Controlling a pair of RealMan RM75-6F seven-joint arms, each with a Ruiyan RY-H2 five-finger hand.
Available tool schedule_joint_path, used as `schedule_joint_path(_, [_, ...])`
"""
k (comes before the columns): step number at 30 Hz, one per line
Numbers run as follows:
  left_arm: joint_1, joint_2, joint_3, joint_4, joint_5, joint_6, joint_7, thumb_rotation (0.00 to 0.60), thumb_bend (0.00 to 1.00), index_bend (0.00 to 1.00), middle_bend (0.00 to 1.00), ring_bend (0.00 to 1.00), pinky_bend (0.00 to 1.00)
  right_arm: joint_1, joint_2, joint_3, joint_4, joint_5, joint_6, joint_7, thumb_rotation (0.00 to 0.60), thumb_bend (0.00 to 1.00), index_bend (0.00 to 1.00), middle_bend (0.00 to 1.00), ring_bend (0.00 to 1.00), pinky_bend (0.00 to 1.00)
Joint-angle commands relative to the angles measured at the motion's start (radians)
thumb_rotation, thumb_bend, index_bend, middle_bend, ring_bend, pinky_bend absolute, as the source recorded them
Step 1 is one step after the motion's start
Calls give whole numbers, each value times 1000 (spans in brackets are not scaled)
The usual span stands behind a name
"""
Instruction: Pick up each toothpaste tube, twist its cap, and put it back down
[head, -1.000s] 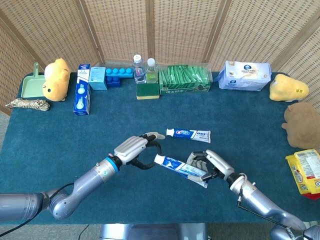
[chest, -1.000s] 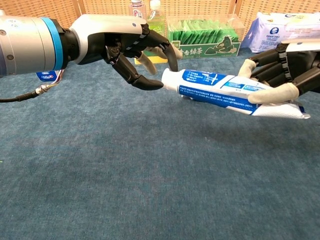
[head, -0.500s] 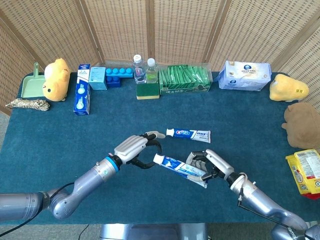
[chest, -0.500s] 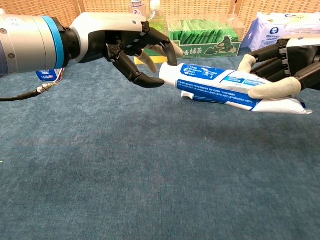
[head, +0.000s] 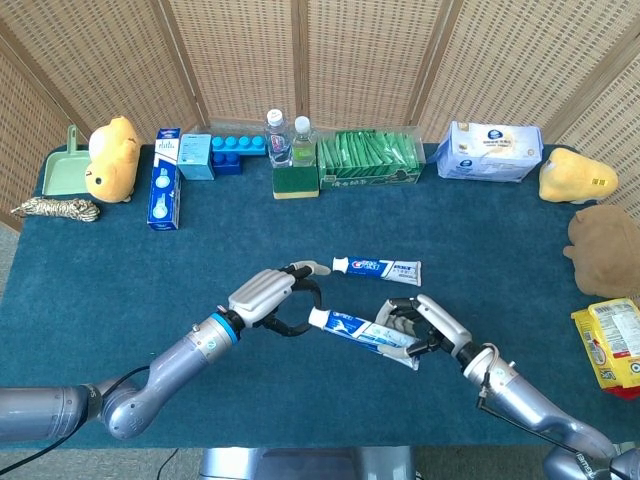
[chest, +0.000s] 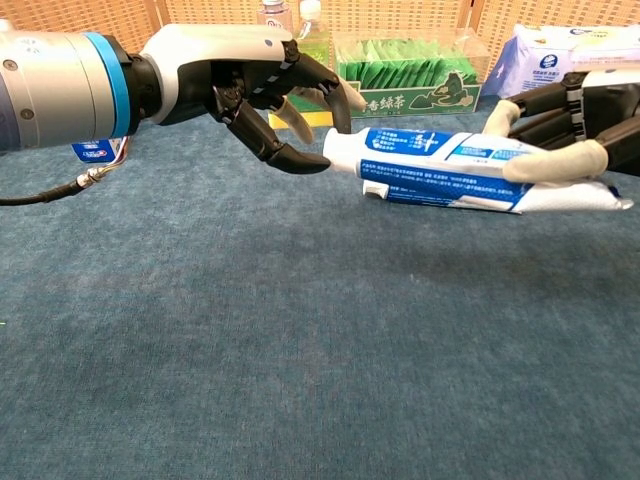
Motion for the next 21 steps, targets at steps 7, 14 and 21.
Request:
schedule_joint_path(7, [7, -2, 1, 0, 4, 16, 7, 600, 294, 525, 180, 106, 233, -7, -7, 16, 14, 34, 7, 28, 600, 536, 877, 712, 668, 755])
schedule_joint_path(14, [18, 3, 2, -4, 12, 30, 8, 600, 294, 536, 183, 106, 233, -12, -9, 31, 12, 76, 3, 8, 600, 542, 877, 713, 670, 756])
schedule_joint_path(21, [27, 6, 3, -7, 21, 42, 9, 600, 293, 540, 181, 106, 234, -17, -10, 47, 5, 125, -12, -19, 600, 547, 876, 713, 671, 756])
